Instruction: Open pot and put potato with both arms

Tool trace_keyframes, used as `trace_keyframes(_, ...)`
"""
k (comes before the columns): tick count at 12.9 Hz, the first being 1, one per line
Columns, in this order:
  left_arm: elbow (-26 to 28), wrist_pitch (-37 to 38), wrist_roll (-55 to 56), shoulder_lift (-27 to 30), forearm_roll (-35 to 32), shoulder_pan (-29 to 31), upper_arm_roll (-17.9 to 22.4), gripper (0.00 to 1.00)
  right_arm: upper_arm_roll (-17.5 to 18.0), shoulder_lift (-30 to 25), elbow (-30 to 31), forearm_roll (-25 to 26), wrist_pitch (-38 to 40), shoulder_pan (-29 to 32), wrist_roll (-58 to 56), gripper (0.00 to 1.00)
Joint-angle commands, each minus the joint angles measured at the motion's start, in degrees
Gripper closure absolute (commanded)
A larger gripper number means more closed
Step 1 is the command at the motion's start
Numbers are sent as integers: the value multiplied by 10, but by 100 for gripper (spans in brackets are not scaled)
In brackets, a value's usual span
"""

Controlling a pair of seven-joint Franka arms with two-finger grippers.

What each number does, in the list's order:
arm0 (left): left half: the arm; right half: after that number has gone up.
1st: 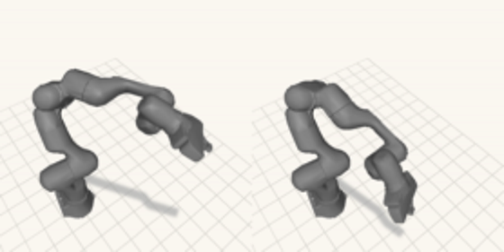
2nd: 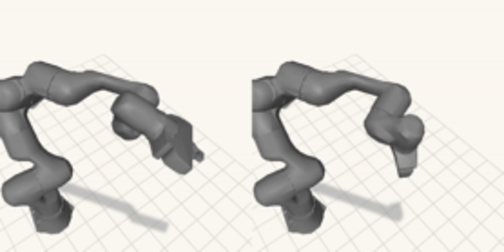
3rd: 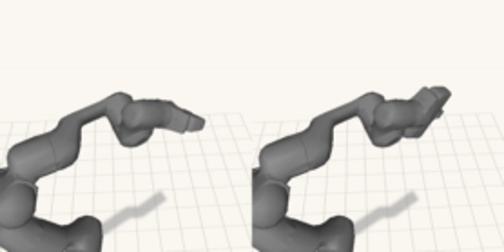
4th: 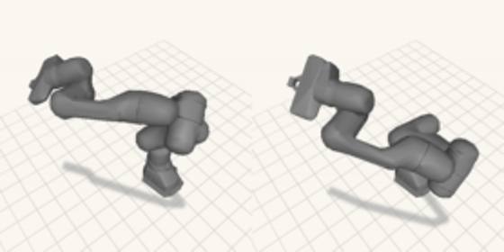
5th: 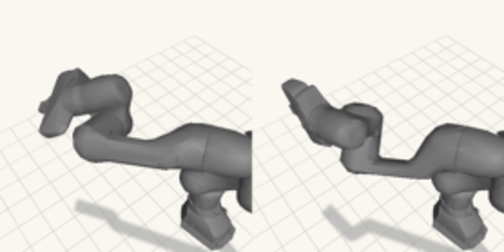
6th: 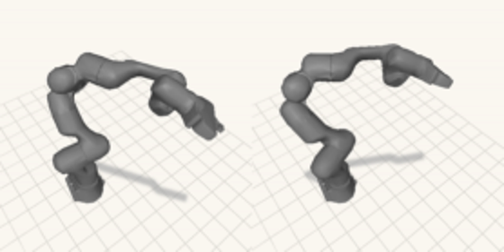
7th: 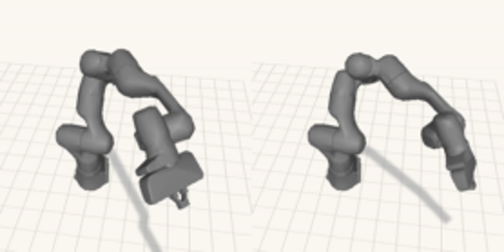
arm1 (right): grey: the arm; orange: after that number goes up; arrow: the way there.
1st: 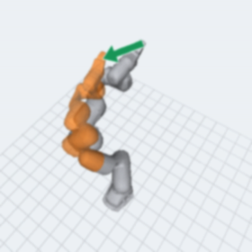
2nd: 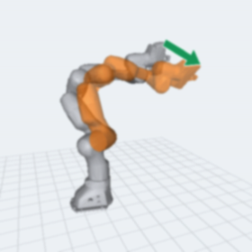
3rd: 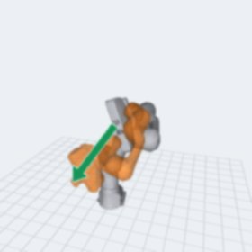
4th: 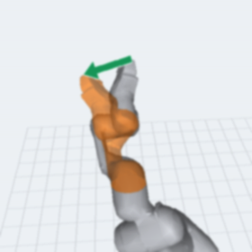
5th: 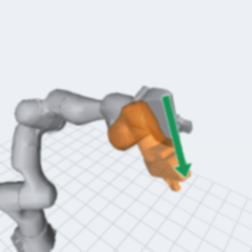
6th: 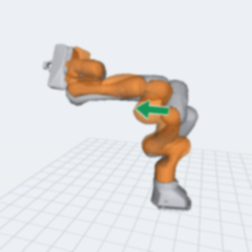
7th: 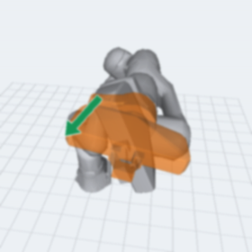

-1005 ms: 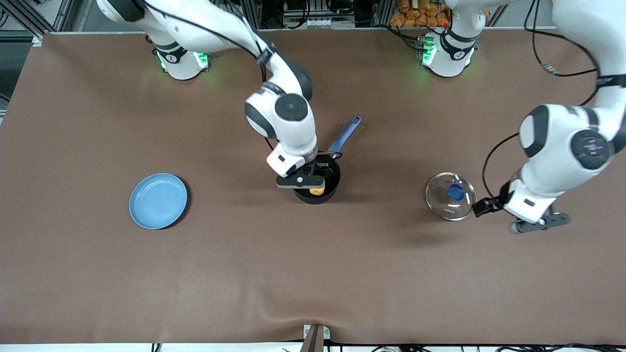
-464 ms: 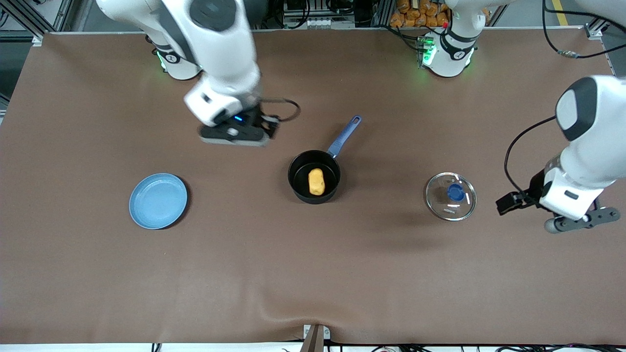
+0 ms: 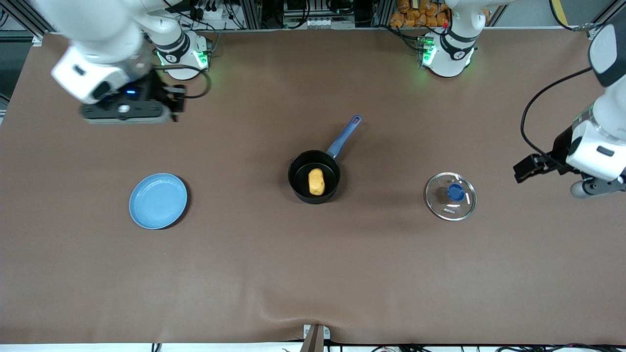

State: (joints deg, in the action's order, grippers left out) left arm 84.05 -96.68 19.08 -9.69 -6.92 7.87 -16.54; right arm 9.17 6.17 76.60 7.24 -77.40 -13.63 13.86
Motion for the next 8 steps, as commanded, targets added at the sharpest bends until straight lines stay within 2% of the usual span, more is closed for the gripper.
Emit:
trace_keyframes(1,-6,36,-14,14,9,5,-4,0,9,-29,3,-8,31,56,-87,52)
trace_keyframes(6,-12,63,-14,21,33,7,2,0,9,-33,17,-8,32,159,-211,51)
trace_keyframes(8,-28,77,-13,20,33,7,3,0,9,-28,42,-10,10,185,-219,45)
